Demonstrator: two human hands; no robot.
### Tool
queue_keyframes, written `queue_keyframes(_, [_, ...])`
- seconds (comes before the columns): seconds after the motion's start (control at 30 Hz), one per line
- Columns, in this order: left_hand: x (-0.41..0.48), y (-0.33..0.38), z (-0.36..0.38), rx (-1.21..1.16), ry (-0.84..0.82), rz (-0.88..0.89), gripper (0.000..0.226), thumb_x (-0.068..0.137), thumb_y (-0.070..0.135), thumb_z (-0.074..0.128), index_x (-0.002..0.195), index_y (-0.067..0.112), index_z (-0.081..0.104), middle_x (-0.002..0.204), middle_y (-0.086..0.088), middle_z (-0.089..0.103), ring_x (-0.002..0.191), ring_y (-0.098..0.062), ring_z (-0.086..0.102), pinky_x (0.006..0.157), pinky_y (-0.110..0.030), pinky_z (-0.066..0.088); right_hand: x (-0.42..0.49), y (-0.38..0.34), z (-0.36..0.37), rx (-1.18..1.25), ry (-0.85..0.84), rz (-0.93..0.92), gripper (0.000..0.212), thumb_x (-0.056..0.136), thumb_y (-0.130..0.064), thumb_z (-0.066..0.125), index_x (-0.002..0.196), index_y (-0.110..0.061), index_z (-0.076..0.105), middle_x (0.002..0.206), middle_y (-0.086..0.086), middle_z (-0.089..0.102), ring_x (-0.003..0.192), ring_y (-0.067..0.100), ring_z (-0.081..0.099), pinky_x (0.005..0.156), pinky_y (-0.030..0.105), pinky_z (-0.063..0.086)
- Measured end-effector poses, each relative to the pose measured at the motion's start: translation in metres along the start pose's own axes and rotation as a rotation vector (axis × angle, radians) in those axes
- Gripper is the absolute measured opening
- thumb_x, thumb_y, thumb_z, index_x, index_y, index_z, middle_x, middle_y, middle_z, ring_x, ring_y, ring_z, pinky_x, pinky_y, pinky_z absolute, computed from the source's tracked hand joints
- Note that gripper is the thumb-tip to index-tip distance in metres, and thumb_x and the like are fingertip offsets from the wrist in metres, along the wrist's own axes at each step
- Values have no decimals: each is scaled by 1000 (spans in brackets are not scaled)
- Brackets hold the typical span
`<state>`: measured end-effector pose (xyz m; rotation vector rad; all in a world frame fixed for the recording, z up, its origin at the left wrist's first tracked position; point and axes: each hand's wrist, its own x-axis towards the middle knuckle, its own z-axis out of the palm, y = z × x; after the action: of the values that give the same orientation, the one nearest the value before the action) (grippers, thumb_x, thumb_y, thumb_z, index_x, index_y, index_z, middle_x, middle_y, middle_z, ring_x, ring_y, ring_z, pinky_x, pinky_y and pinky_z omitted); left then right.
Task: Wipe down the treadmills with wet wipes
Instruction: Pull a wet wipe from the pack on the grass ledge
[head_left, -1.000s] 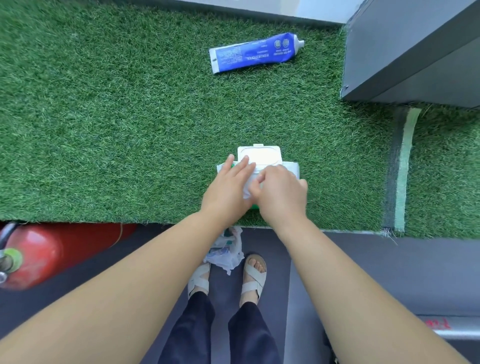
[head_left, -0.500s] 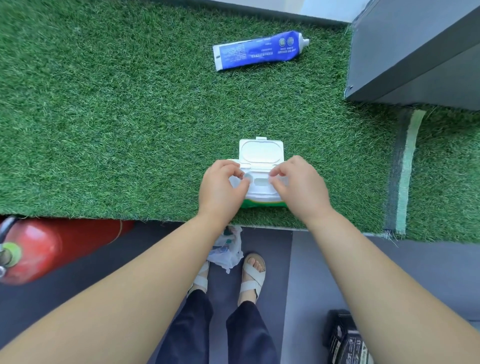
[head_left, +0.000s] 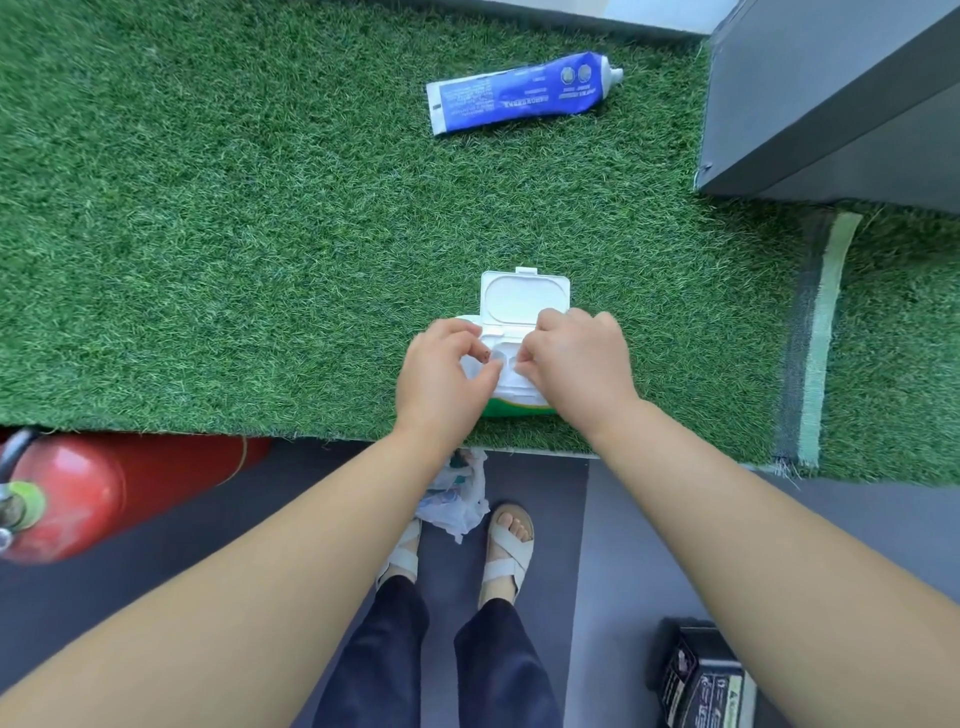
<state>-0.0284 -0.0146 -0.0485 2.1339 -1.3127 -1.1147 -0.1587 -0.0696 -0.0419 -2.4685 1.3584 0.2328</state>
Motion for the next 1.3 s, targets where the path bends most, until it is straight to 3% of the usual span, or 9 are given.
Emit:
queue_keyframes(0.13, [0,-1,0,1,-3,2,17,85,22,68,73,20,57,116,3,60,110,-20,53,87,-22,33,3,3,4,-13,-63,-28,10,80,-18,71,76,-9,69,79,10,58,68,32,60,60,34,31])
queue_keyframes(0.4, [-3,1,-1,-26,13,3,15,85,19,67,75,17,57,116,1,61,110,-20,53,92,-25,36,-2,13,4,125,51,-227,14,64,-9,72,67,-9,58,68,8,54,57,28,54,52,32,42])
queue_keyframes(0.6, [-4,4,-1,-42,22,14,12,86,17,67,77,15,58,117,0,62,111,-19,54,91,-27,38,-14,29,-1,716,-15,235,11,77,-5,64,76,-14,57,64,-4,51,58,8,43,60,26,36])
queue_keyframes(0.77, [-4,4,2,-18,18,15,11,87,18,66,80,11,61,119,-1,61,113,-20,53,89,-25,36,-13,20,1,528,-88,159,19,80,-22,69,98,-19,62,82,-6,56,71,9,47,68,25,34])
queue_keyframes(0.87, [-4,4,1,-14,13,7,10,87,19,65,81,13,60,120,0,61,113,-19,52,90,-27,37,-9,17,0,349,-89,80,13,84,-27,69,92,-17,69,89,-1,56,88,19,54,76,31,41])
queue_keyframes(0.93, [-4,5,0,-15,6,9,11,88,19,65,80,15,58,120,1,61,113,-18,52,90,-26,36,-8,16,-1,404,-64,91,8,85,-23,68,86,-15,69,87,-1,56,84,18,52,74,31,41])
queue_keyframes(1.07, [-2,6,0,-29,12,15,12,88,17,64,79,16,56,119,2,61,112,-17,53,88,-24,36,-13,20,-2,739,-68,229,7,89,-16,64,83,-17,61,78,-9,52,68,2,43,64,12,33])
queue_keyframes(1.17, [-2,5,-1,-20,8,23,16,87,17,65,77,18,53,120,1,61,113,-17,52,89,-23,35,-23,23,-3,971,-58,338,8,91,-14,61,84,-18,58,82,-2,58,70,8,47,68,18,37])
queue_keyframes(1.3, [-3,5,0,-17,13,17,15,87,17,65,77,18,53,121,1,61,115,-17,51,90,-23,34,-20,22,-6,729,-71,270,14,84,-28,70,91,-24,59,82,-8,58,71,9,48,68,27,38])
